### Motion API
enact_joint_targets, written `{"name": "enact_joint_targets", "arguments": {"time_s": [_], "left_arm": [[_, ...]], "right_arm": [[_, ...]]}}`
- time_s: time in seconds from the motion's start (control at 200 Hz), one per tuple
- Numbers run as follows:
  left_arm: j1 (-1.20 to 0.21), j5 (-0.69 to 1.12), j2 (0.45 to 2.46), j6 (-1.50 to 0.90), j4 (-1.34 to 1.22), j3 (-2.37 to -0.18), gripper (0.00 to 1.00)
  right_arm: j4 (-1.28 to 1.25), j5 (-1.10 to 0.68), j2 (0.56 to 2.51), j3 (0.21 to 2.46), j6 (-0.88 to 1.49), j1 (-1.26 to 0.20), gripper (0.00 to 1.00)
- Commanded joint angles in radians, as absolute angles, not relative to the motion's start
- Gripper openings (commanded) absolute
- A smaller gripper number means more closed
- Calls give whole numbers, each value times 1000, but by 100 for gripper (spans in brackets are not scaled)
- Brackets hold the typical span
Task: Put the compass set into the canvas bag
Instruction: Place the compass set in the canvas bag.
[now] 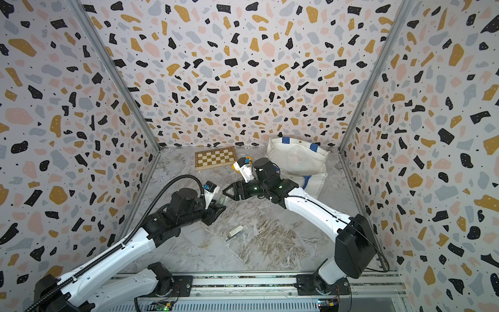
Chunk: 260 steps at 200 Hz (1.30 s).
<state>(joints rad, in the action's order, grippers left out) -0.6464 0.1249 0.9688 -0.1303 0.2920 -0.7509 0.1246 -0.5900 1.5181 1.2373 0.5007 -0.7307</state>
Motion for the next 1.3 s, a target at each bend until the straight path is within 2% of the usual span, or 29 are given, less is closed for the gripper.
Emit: {"name": "enact_joint_targets", "arguments": {"time_s": [0.0,0.39,0.511,0.671,0.751,0.826,1.136,1.297], "left_arm": [[-650,142,955,-126,264,-801,23],[-653,152,972,-138,253,-815,25],[-653,150,983,-134,262,-820,39],[-653,164,975,-144,251,-802,61],[-653,167,959,-152,252,-791,73],[-653,170,944,-152,250,-780,77],[-654,203,1005,-130,301,-772,76],[-657,202,1022,-126,313,-761,75]], "right_arm": [[62,-646,1526,1232,527,-733,67],[8,-682,1554,1207,545,-733,41],[22,-670,1549,1219,532,-732,24],[39,-630,1537,1218,521,-728,9],[60,-602,1520,1223,503,-726,5],[104,-560,1504,1252,469,-719,1],[210,-414,1392,1381,402,-599,0],[262,-245,1367,1473,350,-520,0]]}}
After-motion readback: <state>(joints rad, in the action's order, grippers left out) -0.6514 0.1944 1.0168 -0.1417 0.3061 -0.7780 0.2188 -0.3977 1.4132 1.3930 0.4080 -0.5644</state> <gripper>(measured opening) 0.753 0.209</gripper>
